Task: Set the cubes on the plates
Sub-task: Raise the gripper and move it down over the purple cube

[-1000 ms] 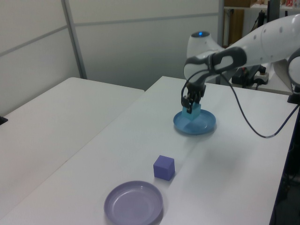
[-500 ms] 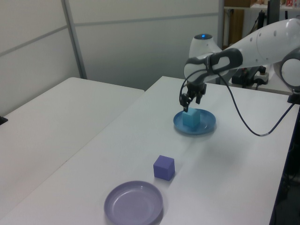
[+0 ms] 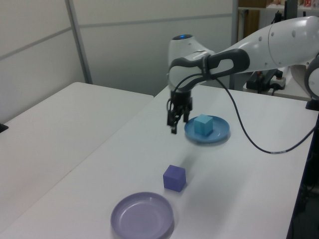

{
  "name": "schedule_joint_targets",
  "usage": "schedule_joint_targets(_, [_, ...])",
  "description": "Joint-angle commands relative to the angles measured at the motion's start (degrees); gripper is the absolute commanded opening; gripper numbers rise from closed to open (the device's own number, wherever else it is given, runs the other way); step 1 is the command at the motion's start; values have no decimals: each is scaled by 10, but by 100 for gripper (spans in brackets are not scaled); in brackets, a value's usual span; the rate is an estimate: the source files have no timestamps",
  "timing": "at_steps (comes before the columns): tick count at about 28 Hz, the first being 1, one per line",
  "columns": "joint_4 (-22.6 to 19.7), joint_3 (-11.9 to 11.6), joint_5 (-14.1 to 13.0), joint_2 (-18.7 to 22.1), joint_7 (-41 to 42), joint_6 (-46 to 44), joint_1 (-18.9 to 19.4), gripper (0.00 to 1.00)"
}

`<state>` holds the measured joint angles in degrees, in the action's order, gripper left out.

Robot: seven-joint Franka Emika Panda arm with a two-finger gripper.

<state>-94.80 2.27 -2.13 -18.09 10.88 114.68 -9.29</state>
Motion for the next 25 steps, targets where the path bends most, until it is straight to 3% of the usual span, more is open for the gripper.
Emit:
schedule_joint_targets(1, [-12,24,-9,18,-37,-37,24,100])
schedule_joint_targets(4, [-22,31,-3,20,-58,-45,43,100])
schedule_joint_targets(11, [-92,31,32,29,-82,-38,102,100])
schedule_joint_targets(25, [-147,31,72,22,-101,23,107,100])
